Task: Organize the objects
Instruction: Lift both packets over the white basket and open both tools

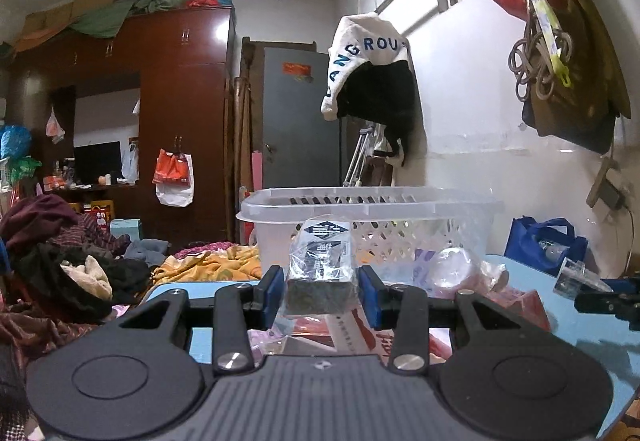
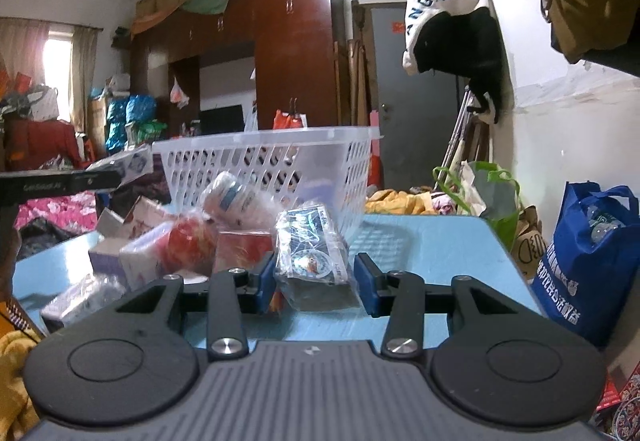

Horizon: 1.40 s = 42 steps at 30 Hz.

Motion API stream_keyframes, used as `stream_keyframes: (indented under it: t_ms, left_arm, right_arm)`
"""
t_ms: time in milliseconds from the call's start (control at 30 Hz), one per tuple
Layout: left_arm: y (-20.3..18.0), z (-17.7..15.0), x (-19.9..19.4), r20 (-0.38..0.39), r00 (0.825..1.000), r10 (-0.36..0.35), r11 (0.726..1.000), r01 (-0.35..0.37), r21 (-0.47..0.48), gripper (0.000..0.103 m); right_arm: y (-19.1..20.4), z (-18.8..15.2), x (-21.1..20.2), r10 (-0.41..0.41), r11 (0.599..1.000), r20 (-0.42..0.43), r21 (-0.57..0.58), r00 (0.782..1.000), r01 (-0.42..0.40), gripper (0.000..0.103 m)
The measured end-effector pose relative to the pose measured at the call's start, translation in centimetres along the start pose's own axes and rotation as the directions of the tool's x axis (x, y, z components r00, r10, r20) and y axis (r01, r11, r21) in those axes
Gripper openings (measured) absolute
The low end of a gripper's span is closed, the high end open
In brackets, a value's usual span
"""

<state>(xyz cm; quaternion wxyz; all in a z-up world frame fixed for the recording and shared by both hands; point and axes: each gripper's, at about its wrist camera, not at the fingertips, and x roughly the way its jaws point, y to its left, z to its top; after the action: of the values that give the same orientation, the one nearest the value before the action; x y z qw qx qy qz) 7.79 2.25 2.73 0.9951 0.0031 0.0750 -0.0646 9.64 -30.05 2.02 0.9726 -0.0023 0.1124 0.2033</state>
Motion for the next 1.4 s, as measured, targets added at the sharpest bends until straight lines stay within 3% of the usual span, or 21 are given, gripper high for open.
stream_keyframes:
  t_ms: [833, 1067, 1267, 1400]
  left_arm:
    - [1.1, 1.1, -1.5, 0.056, 0.998, -0.010, 0.999, 0.013, -0.040, 0.045]
    - [1.6, 5.5, 1.0, 0.053, 0.998, -0.028, 0.998, 0.030, -0.050, 0.045]
    - [1.4, 10.7, 8.5, -0.079, 0.996, -0.030, 0.998, 0.026, -0.049, 0.045]
    - [1.6, 11.0, 12.5, -0.183, 0.983, -0.023, 0.998, 0.012, -0.060, 0.045]
  right_arm:
    - [0.8, 4.1, 0.6, 0.023, 1.000, 0.094, -0.001, 0.995, -0.023, 0.045]
    - [1.8, 7.8, 2.7, 0.053, 0.998, 0.099, -0.034, 0.994, -0.050, 0.045]
    - [2.3, 13.4, 8.9, 0.014, 0.998, 0.028, -0.056, 1.000, -0.012, 0.045]
    - [2.2, 14.5, 12.8, -0.009, 0.999, -0.062, -0.048, 0.998, 0.006, 0.045]
